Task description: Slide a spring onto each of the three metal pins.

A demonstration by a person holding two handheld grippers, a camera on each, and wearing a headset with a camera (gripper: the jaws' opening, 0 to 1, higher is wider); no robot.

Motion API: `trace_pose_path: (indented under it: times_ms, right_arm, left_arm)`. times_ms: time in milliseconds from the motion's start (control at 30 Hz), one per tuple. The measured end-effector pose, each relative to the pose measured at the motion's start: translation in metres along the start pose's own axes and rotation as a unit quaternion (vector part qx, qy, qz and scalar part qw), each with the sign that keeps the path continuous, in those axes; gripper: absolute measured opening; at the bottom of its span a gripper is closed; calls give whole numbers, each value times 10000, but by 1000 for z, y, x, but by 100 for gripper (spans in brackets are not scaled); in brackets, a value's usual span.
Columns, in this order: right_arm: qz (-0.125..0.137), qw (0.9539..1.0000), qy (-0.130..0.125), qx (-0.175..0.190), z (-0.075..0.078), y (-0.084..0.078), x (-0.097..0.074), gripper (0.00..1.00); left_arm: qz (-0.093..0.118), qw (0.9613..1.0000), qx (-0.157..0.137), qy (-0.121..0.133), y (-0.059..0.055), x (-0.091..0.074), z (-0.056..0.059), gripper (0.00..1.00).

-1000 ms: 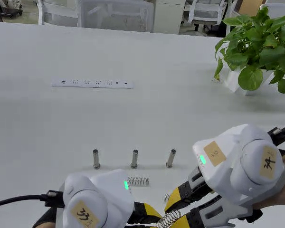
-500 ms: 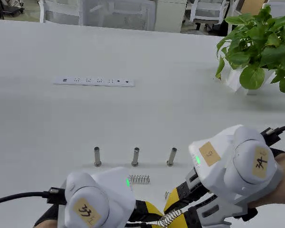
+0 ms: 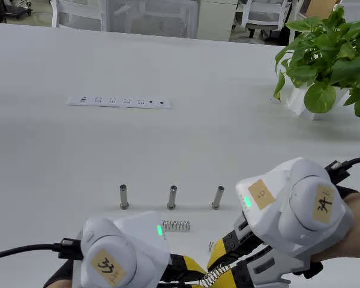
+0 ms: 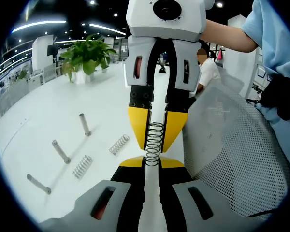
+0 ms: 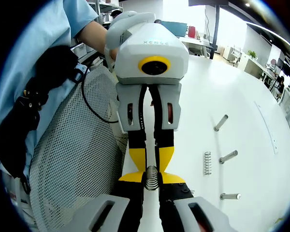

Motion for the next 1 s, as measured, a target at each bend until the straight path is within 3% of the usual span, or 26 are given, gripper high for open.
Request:
trace_pose_path:
  times_ms: [367, 700, 867, 1000]
  right_arm:
    - [-28, 10000, 31, 9, -2, -1, 0, 7]
    - [-59, 10000, 3, -79, 0, -1, 0, 6]
    - [-61, 9999, 22, -108, 1, -1, -2, 6]
    - [-99, 9998, 29, -157, 4, -1, -3, 6]
  left_arm:
    - [-3, 10000, -3, -16, 0, 1, 2, 6]
    - [115, 9998, -63, 128, -1, 0, -2, 8]
    - [182, 9991, -182, 334, -3, -4, -10, 18]
    - [238, 9969, -325, 673, -7, -12, -23, 31]
Point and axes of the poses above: the centre of the closed fingertips' face, and the gripper's own axes: x roughly forward along the fingers, z roughly to its right, y roughly out of its top, the point moved 2 cm from there along -x, roughly backward along the fingers, and after that the axes turned 15 degrees about -x, right-handed, at the moved point
